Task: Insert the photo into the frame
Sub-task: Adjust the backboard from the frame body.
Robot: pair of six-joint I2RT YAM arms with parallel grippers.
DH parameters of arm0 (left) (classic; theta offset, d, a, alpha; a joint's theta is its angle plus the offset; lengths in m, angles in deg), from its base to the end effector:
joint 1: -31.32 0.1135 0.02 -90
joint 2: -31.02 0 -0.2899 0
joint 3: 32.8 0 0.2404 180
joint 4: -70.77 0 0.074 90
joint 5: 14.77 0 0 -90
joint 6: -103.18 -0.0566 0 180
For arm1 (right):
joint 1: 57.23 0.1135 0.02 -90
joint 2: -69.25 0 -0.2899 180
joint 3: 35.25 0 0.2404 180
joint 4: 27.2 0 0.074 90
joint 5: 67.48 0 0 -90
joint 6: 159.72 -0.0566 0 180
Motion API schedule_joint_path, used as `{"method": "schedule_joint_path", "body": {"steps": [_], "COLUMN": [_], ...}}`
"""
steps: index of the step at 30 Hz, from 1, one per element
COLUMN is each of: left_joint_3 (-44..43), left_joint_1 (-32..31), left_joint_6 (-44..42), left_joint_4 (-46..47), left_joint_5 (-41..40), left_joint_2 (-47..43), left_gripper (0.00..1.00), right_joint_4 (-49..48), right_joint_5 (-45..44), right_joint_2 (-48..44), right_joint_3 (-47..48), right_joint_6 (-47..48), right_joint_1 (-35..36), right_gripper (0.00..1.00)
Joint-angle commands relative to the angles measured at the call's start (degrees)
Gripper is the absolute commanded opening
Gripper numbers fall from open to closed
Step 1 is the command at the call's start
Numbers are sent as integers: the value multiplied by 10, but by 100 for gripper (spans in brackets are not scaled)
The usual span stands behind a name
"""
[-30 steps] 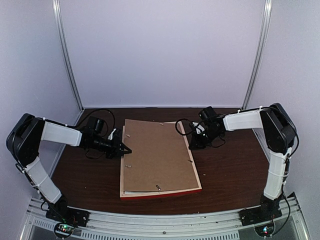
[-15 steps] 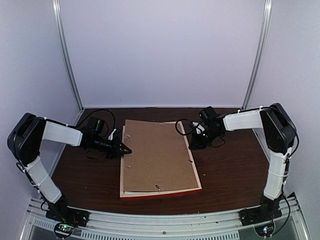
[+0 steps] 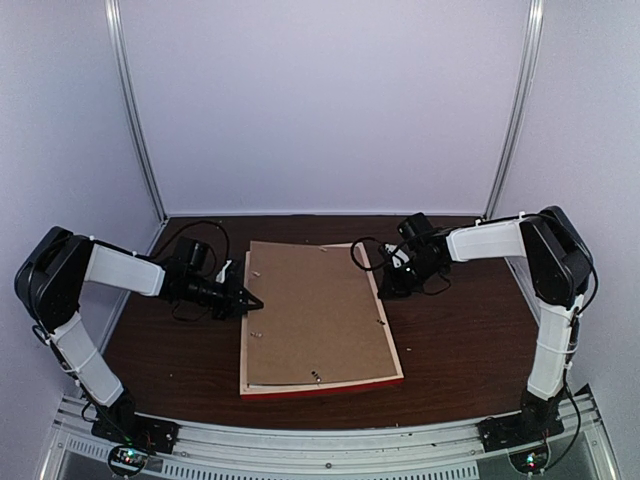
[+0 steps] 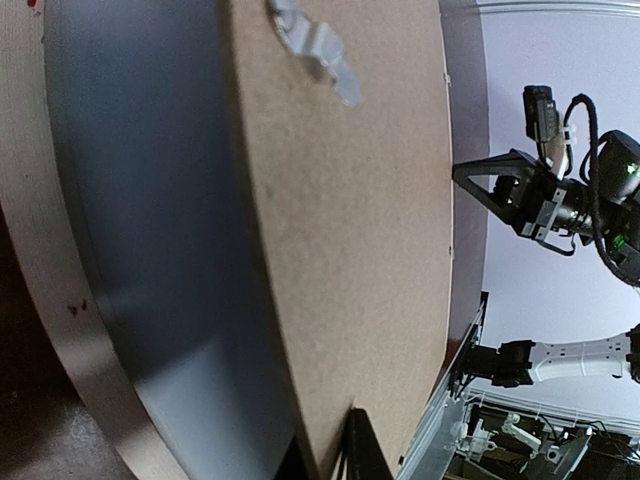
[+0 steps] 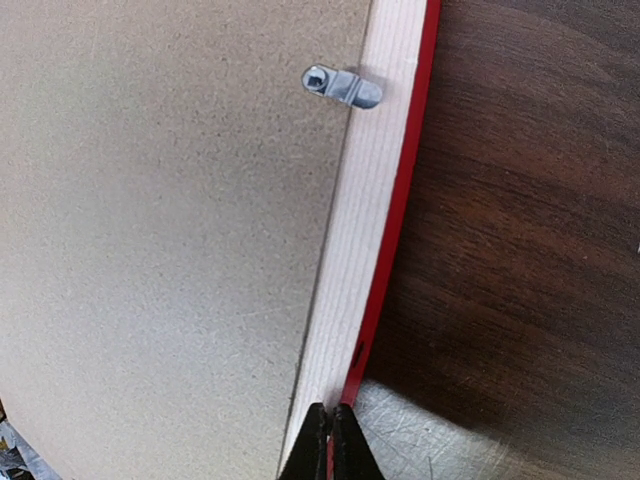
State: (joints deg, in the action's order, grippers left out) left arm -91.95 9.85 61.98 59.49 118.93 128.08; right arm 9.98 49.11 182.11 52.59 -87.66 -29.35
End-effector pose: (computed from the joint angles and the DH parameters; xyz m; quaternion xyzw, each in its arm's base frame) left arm 0.2839 -0.1537 0.1665 -0.0794 0.8760 -0.4715 0.0639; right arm 0.3493 0.2135 0.1687 -0.1369 0.9364 0.2966 0.1284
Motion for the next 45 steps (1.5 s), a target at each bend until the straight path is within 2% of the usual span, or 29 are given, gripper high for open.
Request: {"method": "schedule_joint_path", "body": {"steps": [1,26,45], "left_joint_3": [25,12,37], "left_joint_1": [3,5,13], "left_joint_6": [-22,0,3], "left_joint_4": [-55,-36,-36], "left_joint_5": [-137,-161,-168], "left_joint_2": [9,16,-4], "left_gripper": [0,0,0], "right_joint_4": [22,24,23], "right_joint_5": [-26,-26,-26], "right_joint_2": [27,26,28], "right_joint_3": [-4,-2,-1], "right_joint_6": [9,11,10], "right_joint_1": [-1,-1,0], "right_gripper": [4,4,3]}}
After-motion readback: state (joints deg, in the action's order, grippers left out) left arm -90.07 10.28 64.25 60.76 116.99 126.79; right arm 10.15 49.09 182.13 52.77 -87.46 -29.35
